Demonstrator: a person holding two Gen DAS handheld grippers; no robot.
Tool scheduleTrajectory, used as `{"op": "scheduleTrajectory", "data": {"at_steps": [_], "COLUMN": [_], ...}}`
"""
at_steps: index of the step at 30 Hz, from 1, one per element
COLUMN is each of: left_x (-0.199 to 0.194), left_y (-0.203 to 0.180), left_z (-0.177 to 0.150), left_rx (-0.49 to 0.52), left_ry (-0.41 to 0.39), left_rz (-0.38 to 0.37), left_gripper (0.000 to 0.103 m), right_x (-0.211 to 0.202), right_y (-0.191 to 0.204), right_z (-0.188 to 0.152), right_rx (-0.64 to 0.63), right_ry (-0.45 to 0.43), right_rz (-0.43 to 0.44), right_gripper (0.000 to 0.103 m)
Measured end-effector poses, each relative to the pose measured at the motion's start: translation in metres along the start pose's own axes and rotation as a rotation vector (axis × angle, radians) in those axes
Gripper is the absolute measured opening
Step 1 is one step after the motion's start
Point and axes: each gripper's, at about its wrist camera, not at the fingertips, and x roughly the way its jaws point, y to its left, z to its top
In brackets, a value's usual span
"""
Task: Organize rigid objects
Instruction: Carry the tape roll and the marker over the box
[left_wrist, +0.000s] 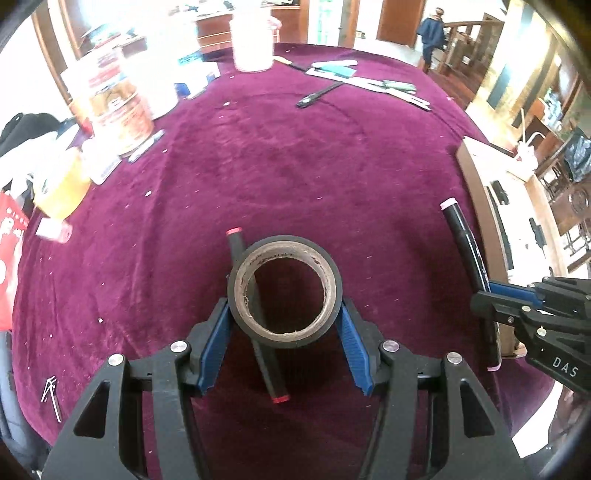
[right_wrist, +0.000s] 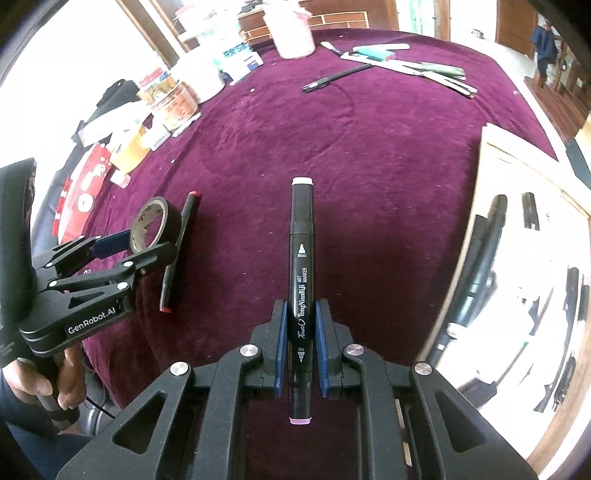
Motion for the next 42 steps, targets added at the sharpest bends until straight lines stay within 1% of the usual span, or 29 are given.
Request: {"op": "scheduleTrajectory", "data": {"at_steps": [10,16,20,25,35,42], "left_x": [-0.004,-0.011,-0.017,-0.024,-0.029,-0.023], "left_y": [-0.039,-0.070,-0.095,-0.123,-0.173,-0.209], "left_z": [0.013,0.021,0.022,0.025,0.032,0.043], "left_rx": [0.053,0.109,0.169,0.213,0.283,0.314], "left_ry": [-0.009,-0.017,-0.027,-0.023,-0.024,-0.008], "left_rz": [-0.047,-0.088,-0.114,-0.160,-0.208,-0.251], "left_gripper": [0.055,0.055,0.055,0.055,0.055,0.055], "right_x": [-0.023,-0.035,-0.042,-0.051,-0.069,-0.084], "right_y": [-0.035,-0.055,-0.064,-0.076,-0.115,-0.144], "right_z": [-0.004,-0.009,-0.012,-0.020,-0.037,-0.049], "right_rx": [0.073,0.134,0.165,0.197,0.297,0.366], "right_ry": [-0.046,-0.068,-0.081,-0.100,-0.123,-0.146], "right_rz": [-0.019,-0.027,-0.030,-0.034,-0.043,-0.060], "right_gripper": [0.013,0.013,0.013,0.013,0.013,0.013]}}
